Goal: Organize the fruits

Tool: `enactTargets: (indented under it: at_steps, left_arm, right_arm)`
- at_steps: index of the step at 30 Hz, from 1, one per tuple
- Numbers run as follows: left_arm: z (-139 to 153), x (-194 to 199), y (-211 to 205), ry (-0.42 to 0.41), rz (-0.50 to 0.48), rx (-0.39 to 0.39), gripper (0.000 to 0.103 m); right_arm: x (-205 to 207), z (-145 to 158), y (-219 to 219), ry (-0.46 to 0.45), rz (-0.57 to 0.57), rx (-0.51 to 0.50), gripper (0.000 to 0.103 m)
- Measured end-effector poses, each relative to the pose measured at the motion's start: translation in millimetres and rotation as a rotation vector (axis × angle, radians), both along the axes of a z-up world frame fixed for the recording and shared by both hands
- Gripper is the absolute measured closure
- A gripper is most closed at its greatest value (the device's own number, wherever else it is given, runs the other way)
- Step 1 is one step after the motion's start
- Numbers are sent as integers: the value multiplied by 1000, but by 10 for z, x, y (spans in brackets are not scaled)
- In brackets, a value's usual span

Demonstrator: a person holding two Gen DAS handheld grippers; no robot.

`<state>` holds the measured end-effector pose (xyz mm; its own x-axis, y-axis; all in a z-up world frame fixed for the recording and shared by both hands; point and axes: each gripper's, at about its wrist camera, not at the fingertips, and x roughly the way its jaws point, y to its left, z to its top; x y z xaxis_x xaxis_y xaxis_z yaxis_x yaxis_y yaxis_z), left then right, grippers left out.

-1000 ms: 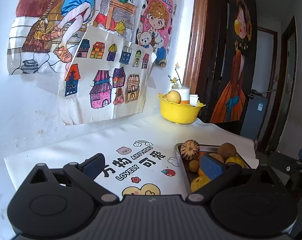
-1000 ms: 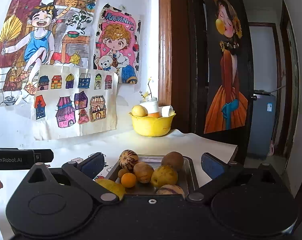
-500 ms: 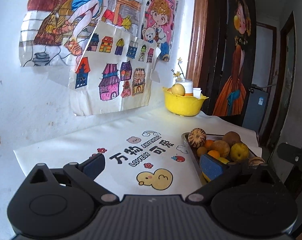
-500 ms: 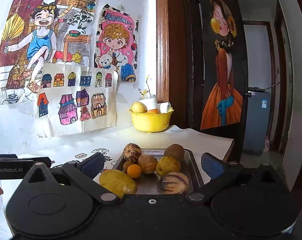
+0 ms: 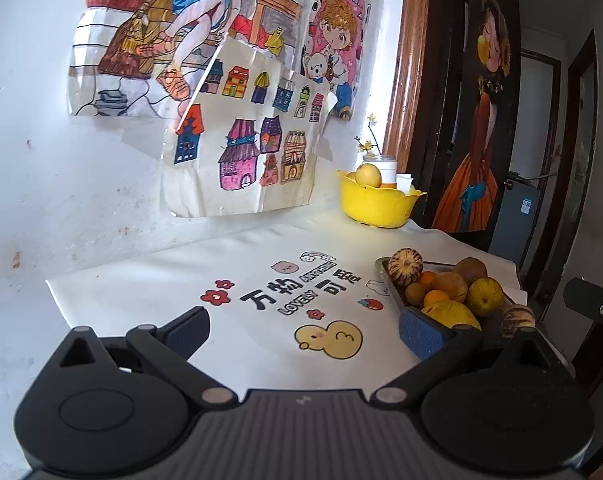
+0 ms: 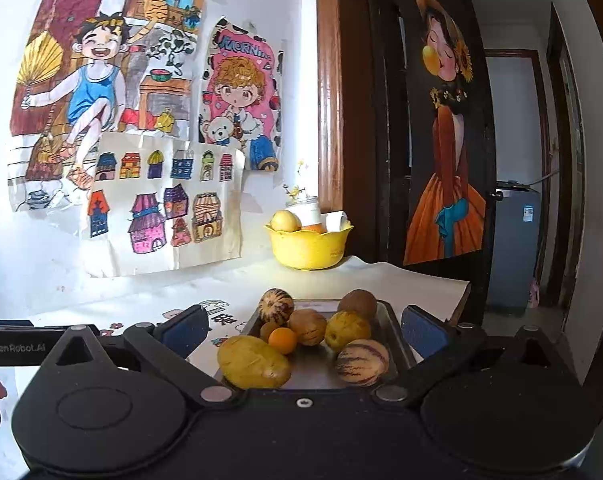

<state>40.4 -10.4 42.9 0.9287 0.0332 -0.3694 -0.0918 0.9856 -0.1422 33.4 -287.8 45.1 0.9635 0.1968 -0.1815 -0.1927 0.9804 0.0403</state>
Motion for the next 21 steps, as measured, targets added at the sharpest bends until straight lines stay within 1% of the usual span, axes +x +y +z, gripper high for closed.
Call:
enactTargets:
  at_steps: [4, 10, 21]
  left_arm:
    - [-10, -40, 34, 0, 6, 12, 0]
    - [-45, -86, 83, 7, 11, 14, 0]
    - [-134, -195, 89, 19, -4, 23, 0]
  right_arm:
    - [-70, -31, 38, -8, 31, 17, 1]
    - [-152, -96, 90, 3, 46, 12, 1]
    - [-276, -226, 89, 23, 55, 0, 1]
